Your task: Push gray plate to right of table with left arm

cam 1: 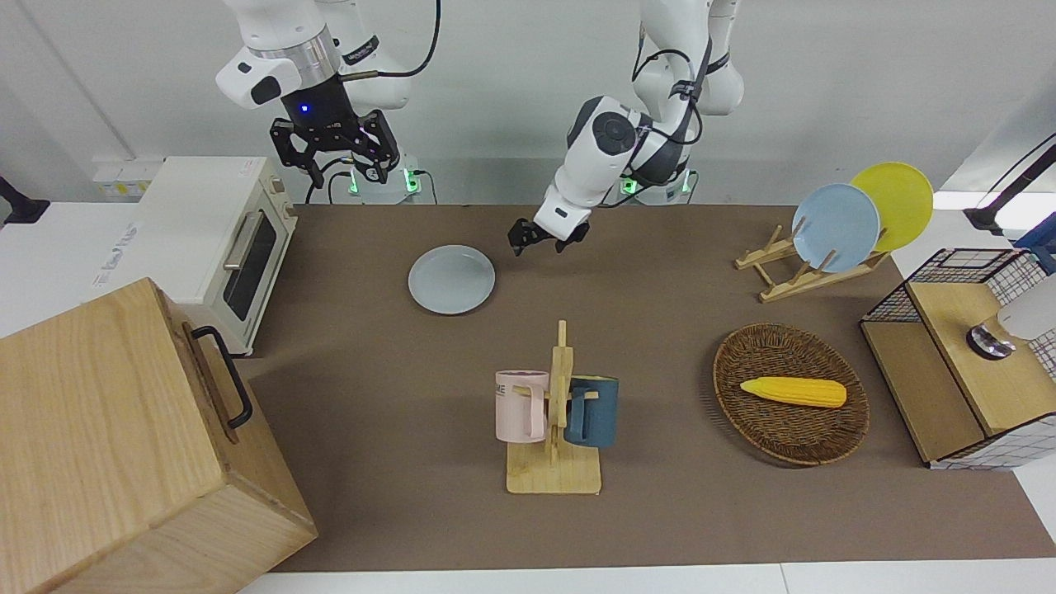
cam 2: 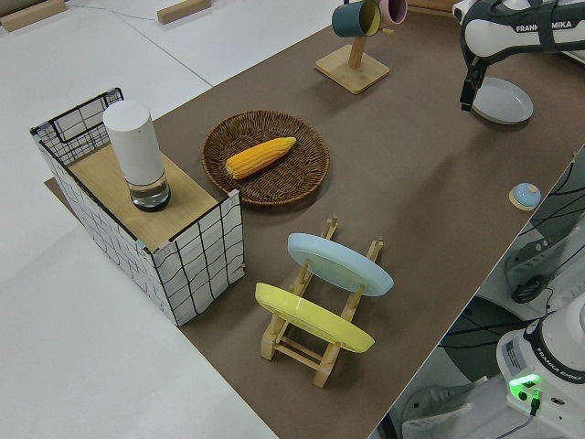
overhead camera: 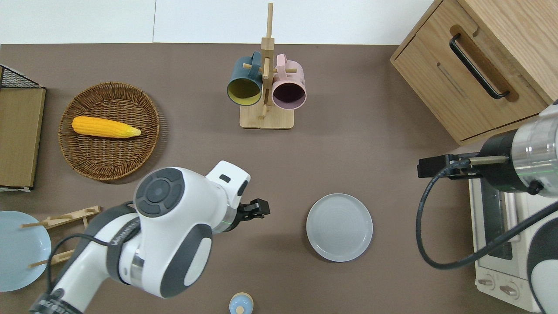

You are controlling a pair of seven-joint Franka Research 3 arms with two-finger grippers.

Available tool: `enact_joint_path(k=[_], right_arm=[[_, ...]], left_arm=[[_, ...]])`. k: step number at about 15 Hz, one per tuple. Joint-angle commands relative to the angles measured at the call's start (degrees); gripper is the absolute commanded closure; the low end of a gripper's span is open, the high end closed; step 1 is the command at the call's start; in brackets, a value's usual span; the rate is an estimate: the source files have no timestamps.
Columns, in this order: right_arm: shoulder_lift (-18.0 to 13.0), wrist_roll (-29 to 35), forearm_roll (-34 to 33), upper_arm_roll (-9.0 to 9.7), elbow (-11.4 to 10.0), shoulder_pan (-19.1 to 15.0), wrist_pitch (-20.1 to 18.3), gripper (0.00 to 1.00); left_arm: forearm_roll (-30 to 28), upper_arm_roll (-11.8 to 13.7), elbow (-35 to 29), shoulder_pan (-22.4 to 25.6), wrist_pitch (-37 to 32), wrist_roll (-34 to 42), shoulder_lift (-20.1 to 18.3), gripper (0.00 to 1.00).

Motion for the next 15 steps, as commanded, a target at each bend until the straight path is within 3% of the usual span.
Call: enact_joint_path(k=[1,7,10,15], right_arm=[[0.36,0.12,0.92,0.23,0.8,-0.37,-0.4,0.005],[0.27,0.12,0.92,0.23,0.8,-0.37,-0.4,0.005],[0.36,0.12,0.92,0.23,0.8,-0.37,-0.4,0.005],[0.36,0.12,0.92,0.23,0.8,-0.37,-0.4,0.005]], left_arm=[[5.41,0.25,4.89,5.95,-9.38,6.27,-1.05,0.01],[13.41,4.91,11.32,10.45,-19.42,14.71,-1.93,0.01],[17.37,8.77,13.85,10.72,-22.04,18.3,-3.16,0.01],[17.73,11.42,23.62,12.82,-28.83,24.83,-2.81,0.01]])
